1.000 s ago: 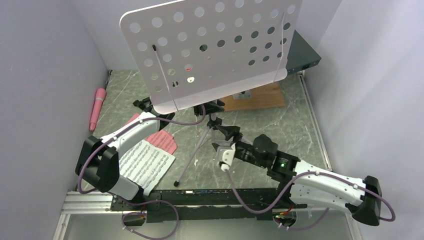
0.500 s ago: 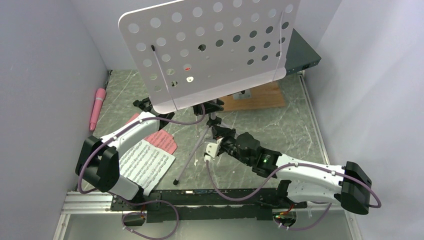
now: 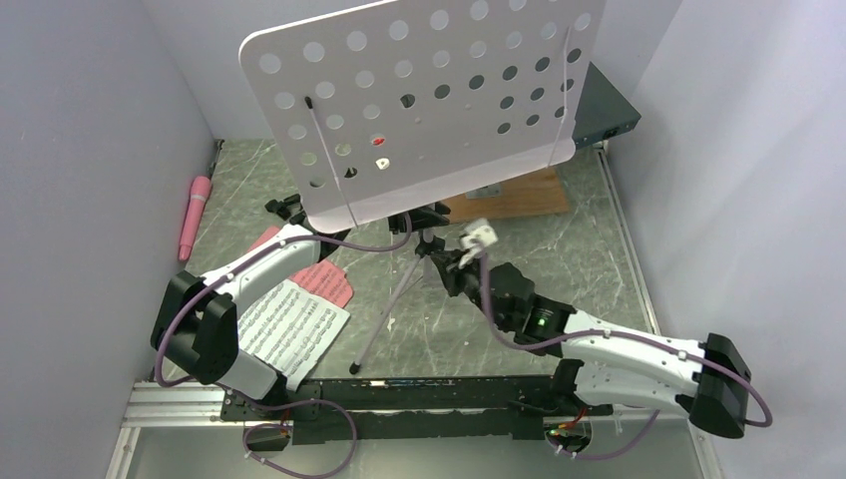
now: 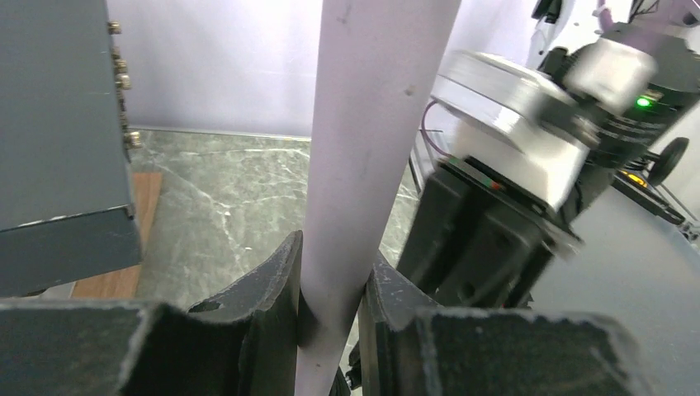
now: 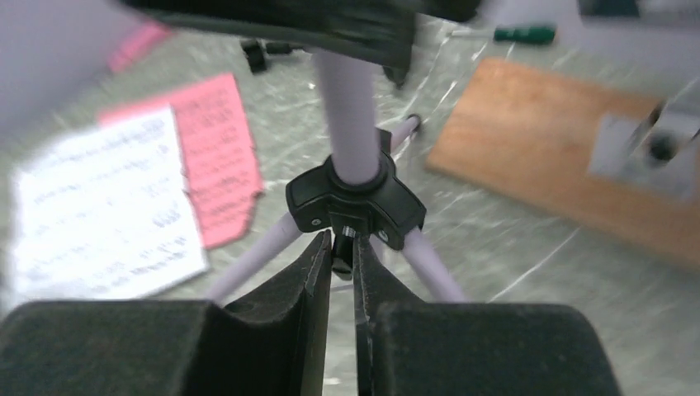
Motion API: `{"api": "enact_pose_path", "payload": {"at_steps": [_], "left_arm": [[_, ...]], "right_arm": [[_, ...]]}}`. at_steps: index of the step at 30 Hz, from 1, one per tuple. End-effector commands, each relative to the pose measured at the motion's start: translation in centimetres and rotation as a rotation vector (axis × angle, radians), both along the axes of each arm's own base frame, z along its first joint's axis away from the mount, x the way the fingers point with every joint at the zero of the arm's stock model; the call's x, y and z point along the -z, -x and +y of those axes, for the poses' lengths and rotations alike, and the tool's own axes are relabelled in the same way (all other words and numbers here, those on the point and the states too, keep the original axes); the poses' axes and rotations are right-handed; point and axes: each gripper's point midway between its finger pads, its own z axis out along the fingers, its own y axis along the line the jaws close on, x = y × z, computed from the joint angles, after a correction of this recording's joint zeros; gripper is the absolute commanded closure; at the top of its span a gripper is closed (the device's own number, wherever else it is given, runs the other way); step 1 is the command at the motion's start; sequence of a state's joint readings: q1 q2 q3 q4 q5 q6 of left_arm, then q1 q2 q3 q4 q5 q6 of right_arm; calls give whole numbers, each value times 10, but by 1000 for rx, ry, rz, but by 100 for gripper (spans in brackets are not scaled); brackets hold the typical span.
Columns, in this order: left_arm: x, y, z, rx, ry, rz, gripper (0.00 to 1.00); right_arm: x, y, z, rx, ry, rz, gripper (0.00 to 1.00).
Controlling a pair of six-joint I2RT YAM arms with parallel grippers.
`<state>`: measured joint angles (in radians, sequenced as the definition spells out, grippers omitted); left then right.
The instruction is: Set up the instrument practice props
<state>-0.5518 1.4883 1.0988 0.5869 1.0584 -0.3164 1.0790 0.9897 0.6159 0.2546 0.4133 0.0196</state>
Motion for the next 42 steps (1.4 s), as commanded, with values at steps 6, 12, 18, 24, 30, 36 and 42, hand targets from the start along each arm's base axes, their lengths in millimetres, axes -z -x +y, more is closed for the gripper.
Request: {"api": "enact_pose_path", "payload": {"at_steps": [6, 12, 18, 24, 30, 36, 42], "left_arm": [[-9, 8, 1, 8, -3, 139, 100], [-4, 7, -1, 7, -18, 143, 100], [-4, 9, -2, 6, -25, 134, 100], [-10, 12, -2, 16, -10, 132, 100], [-13, 15, -1, 23, -3, 128, 100], [-13, 16, -2, 21, -10, 121, 100], [-14, 18, -2, 26, -7, 117, 100]], "right_arm": [[30, 4, -60, 462, -856, 550, 100], [65, -5, -60, 506, -912, 743, 100], [44, -2, -58, 301, -738, 511, 91], [-8, 11, -56, 109, -535, 294, 23], [-37, 7, -41, 74, -593, 332, 25], [-40, -10, -28, 129, -652, 435, 45], [-38, -8, -20, 73, -653, 440, 51]]}}
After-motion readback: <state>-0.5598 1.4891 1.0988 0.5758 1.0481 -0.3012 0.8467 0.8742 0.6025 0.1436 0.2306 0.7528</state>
